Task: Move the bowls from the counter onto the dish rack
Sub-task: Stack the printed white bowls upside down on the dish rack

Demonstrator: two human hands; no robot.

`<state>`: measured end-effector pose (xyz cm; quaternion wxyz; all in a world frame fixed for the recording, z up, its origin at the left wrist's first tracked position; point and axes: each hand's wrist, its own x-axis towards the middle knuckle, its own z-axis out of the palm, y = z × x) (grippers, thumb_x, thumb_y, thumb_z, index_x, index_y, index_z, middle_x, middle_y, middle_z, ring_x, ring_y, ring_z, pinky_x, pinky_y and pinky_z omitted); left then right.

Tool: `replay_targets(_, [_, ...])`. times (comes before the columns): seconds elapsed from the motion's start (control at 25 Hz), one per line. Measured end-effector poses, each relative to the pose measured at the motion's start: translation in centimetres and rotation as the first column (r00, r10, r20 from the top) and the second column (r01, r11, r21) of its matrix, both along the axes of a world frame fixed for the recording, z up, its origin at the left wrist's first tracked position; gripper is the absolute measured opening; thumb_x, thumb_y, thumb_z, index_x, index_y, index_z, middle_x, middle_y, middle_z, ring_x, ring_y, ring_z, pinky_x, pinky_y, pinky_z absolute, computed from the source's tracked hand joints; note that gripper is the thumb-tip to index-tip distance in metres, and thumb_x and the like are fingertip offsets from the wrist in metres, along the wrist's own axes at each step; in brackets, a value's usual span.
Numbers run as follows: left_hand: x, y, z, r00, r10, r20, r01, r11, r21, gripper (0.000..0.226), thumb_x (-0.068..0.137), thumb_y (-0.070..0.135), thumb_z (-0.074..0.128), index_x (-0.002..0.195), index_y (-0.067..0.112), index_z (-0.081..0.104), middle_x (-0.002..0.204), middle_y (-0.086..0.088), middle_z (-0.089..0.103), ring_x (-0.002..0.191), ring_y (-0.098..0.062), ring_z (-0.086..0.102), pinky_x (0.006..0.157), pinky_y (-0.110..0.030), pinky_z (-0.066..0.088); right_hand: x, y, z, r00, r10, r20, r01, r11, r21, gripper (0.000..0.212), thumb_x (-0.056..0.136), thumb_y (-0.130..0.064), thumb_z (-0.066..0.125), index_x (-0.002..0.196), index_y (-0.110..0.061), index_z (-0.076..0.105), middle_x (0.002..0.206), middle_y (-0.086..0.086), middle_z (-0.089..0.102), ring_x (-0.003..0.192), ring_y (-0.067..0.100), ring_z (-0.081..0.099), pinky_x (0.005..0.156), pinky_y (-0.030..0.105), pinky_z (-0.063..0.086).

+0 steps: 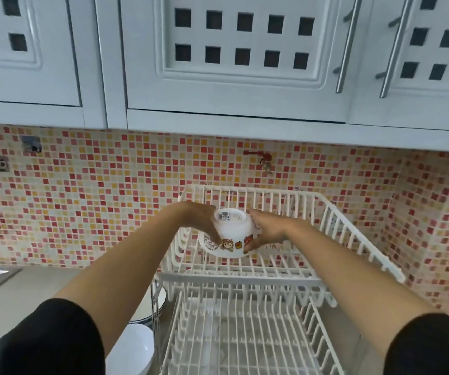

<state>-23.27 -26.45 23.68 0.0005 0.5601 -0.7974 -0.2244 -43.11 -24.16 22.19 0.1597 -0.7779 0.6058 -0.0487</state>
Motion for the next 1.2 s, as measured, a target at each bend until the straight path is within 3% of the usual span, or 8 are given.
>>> replay_targets(0.08, [0.7, 1.1, 0.7, 1.0, 0.011, -0.025, -0.012, 1.0, -0.017, 0.098, 0.074, 0.033, 0.078, 0.149, 0.02, 0.016, 0.155, -0.004, 0.029, 0.14, -0.028, 0.031, 0.115, -0.04, 0.027, 0.6, 1.1, 1.0, 0.998, -0.052, -0.024, 0.052, 0.999, 0.0, 0.111, 0.066, -0.041, 0.081, 0.149, -0.017, 0.012, 0.158, 0.004, 0.018, 0.143, 0.025, 0.023, 0.117, 0.042, 0.023])
replay_targets(0.2, [3.2, 3.6, 2.1, 0.996, -0.022, -0.087, 0.007, 0.986, -0.169, 0.089, 0.085, 0.036, 0.065, 0.152, 0.016, 0.009, 0.159, -0.008, 0.019, 0.144, -0.029, 0.026, 0.116, -0.041, 0.023, 3.5, 3.8, 2.7, 0.995, -0.091, -0.035, 0.085, 0.986, -0.145, 0.106, 0.075, -0.048, 0.072, 0.151, -0.015, 0.006, 0.16, 0.005, 0.006, 0.147, 0.023, 0.012, 0.119, 0.041, 0.015])
replay_targets(0.4, [12.5, 6.8, 3.4, 0.971, 0.022, -0.238, -0.122, 0.904, -0.411, 0.058, 0.097, 0.029, 0.046, 0.148, 0.012, 0.025, 0.154, -0.011, 0.032, 0.138, -0.029, 0.037, 0.111, -0.041, 0.034, 14.6, 7.4, 5.4, 0.99, 0.071, 0.122, -0.014, 0.909, -0.417, 0.076, 0.092, -0.039, 0.053, 0.151, -0.013, 0.012, 0.159, 0.006, 0.014, 0.146, 0.023, 0.017, 0.116, 0.036, 0.018])
replay_targets(0.52, [20.2, 9.5, 1.0, 0.914, 0.141, -0.381, -0.297, 0.871, -0.392, 0.047, 0.099, 0.025, 0.04, 0.144, 0.01, 0.035, 0.146, -0.012, 0.044, 0.131, -0.029, 0.045, 0.105, -0.037, 0.038, 23.3, 8.4, 3.1, 0.968, 0.192, 0.163, -0.105, 0.896, -0.431, 0.072, 0.094, -0.036, 0.049, 0.151, -0.016, 0.011, 0.159, 0.005, 0.013, 0.146, 0.023, 0.015, 0.117, 0.038, 0.018])
replay_targets(0.64, [28.2, 11.7, -5.7, 0.837, 0.321, -0.442, -0.467, 0.841, -0.274, 0.045, 0.099, 0.027, 0.042, 0.139, 0.005, 0.043, 0.141, -0.016, 0.05, 0.127, -0.031, 0.048, 0.105, -0.038, 0.038, 30.7, 9.3, -3.4, 0.95, 0.254, 0.184, -0.18, 0.922, -0.343, 0.07, 0.094, -0.035, 0.049, 0.15, -0.012, 0.014, 0.157, 0.008, 0.02, 0.143, 0.025, 0.023, 0.114, 0.038, 0.024])
replay_targets(0.84, [38.0, 16.6, -22.0, 0.832, 0.553, -0.041, -0.554, 0.83, -0.066, 0.052, 0.097, 0.033, 0.045, 0.133, -0.004, 0.045, 0.139, -0.024, 0.049, 0.13, -0.035, 0.045, 0.104, -0.034, 0.034, 37.8, 11.9, -21.4, 0.987, 0.082, 0.138, -0.1, 0.986, 0.13, 0.07, 0.09, -0.048, 0.05, 0.137, 0.0, 0.033, 0.143, 0.021, 0.038, 0.13, 0.033, 0.04, 0.101, 0.037, 0.037])
replay_targets(0.96, [40.6, 19.5, -29.2, 0.817, 0.57, 0.088, -0.577, 0.814, 0.074, 0.051, 0.097, 0.037, 0.042, 0.12, -0.007, 0.05, 0.128, -0.026, 0.056, 0.121, -0.037, 0.051, 0.096, -0.035, 0.039, 39.8, 14.5, -29.0, 0.995, -0.003, 0.097, -0.025, 0.957, 0.289, 0.076, 0.09, -0.049, 0.047, 0.143, 0.001, 0.025, 0.147, 0.022, 0.032, 0.135, 0.033, 0.033, 0.107, 0.036, 0.031])
replay_targets(1.2, [38.7, 21.3, -33.1, 0.774, 0.633, -0.018, -0.614, 0.758, 0.222, 0.057, 0.095, 0.034, 0.046, 0.134, -0.007, 0.04, 0.137, -0.024, 0.049, 0.126, -0.036, 0.048, 0.1, -0.034, 0.039, 40.7, 16.7, -33.3, 0.924, -0.23, 0.306, 0.064, 0.881, 0.469, 0.058, 0.093, -0.018, 0.051, 0.143, 0.001, 0.027, 0.146, 0.018, 0.04, 0.132, 0.031, 0.04, 0.106, 0.032, 0.035])
